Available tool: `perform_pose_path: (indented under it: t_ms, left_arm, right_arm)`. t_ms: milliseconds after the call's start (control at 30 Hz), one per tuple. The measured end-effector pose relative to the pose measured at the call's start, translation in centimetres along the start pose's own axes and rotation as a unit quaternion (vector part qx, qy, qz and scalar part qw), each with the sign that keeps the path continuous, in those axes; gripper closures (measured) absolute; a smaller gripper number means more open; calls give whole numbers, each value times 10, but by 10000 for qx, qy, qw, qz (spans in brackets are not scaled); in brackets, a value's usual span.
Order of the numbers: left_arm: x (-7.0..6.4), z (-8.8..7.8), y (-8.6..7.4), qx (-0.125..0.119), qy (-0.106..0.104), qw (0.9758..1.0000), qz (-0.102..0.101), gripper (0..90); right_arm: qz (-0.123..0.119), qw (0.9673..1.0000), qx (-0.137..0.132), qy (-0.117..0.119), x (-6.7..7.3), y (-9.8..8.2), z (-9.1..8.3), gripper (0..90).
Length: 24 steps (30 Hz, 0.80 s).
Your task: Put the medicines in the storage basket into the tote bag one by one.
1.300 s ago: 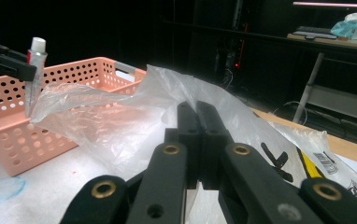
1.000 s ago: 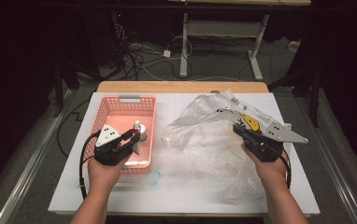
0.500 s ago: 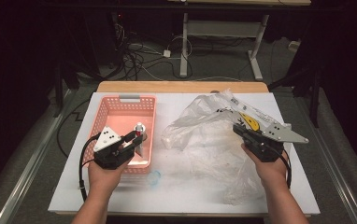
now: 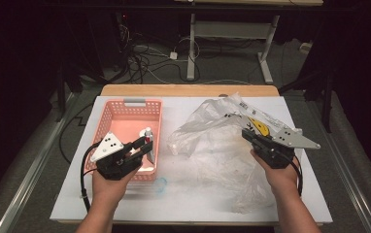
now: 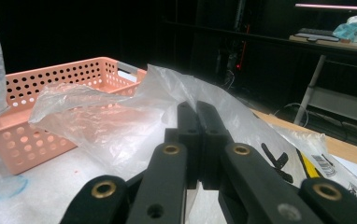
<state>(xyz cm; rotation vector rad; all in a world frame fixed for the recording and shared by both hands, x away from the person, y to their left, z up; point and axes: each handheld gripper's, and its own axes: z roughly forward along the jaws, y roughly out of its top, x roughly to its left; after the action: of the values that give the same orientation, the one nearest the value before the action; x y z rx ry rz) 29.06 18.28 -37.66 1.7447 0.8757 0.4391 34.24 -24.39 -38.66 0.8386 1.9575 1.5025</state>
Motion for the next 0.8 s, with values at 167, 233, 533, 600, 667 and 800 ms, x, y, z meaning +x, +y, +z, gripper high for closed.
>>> perform_pose_path:
  t_ms: [167, 233, 533, 600, 667, 800]
  left_arm:
    - [-12, 2, 3, -43, -206, 9998, 56, 678]
    - [-15, 3, 3, -36, -290, 9995, 72, 678]
    - [-29, 17, -3, 151, -443, 9986, 246, 678]
    - [-33, 20, -5, 202, -494, 9982, 287, 678]
    - [-37, 23, -6, 239, -551, 9977, 325, 678]
    - [-44, 28, -8, 294, -658, 9966, 390, 678]
  right_arm:
    - [7, 10000, 1, 3, 0, 0, 0, 900]
    - [-24, 10000, 0, 10, 0, 0, 0, 900]
    - [-25, 10000, 14, 33, 2, 0, 1, 900]
    - [-22, 10000, 19, 34, 2, 0, 1, 900]
    - [-31, 10000, 23, 38, 3, 0, 1, 900]
    - [-43, 10000, 23, 43, 3, 0, 2, 900]
